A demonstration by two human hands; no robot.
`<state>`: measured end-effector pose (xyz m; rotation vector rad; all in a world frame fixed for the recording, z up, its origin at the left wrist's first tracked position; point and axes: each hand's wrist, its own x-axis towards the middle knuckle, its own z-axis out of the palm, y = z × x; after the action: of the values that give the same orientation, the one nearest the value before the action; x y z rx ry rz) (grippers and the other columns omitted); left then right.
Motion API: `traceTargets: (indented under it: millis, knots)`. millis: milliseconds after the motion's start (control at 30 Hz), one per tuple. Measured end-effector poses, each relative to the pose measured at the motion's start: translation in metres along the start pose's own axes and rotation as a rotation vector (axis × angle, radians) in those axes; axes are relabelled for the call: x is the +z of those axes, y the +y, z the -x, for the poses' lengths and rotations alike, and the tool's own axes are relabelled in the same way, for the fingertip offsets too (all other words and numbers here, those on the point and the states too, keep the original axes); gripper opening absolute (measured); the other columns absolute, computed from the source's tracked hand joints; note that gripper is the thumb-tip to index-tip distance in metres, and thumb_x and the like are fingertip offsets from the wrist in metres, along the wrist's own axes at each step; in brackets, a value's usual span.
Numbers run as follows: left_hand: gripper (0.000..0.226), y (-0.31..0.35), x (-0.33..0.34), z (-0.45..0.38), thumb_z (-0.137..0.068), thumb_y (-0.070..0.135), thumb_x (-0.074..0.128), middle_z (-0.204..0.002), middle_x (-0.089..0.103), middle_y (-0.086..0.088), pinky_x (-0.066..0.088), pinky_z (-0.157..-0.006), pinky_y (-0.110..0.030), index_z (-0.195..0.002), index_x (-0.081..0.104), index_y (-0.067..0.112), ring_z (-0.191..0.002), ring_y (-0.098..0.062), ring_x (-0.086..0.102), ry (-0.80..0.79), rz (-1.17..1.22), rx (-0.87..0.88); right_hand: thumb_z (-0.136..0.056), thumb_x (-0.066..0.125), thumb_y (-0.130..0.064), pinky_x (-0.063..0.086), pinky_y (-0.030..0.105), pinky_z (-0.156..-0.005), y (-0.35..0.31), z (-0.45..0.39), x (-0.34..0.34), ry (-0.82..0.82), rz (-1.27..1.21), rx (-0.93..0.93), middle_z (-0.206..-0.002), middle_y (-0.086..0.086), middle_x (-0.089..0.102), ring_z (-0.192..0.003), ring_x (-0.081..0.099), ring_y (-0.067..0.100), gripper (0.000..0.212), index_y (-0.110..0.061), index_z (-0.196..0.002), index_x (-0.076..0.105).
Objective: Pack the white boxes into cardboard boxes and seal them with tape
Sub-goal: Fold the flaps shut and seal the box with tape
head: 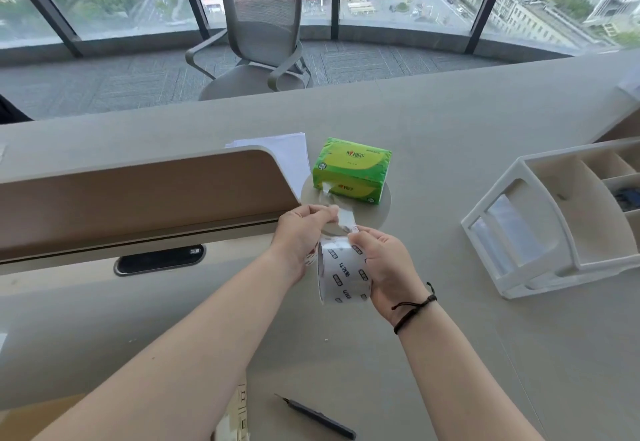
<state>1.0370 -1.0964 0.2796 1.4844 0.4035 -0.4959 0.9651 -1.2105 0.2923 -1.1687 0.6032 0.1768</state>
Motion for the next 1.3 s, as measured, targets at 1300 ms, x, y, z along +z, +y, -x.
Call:
traceTargets:
  millis: [1300]
  knots:
    - [0.024,-0.029,-0.313,0.174,-0.085,-0.002,0.074,-0.083,0.071,-0.013,0.063,-0.066,-0.028,-0.107,0.067,0.004,-0.066,-0.021,0.066,0.147,0.397,0.129,-0.089,0.056,-0.005,0.042,0.025,-0.059,0.074,0.150,0.191,-0.387,0.750,-0.058,-0.065,-0.002,0.056,-0.058,0.047,0.016,0.029,-0.023,-0.096,0.078]
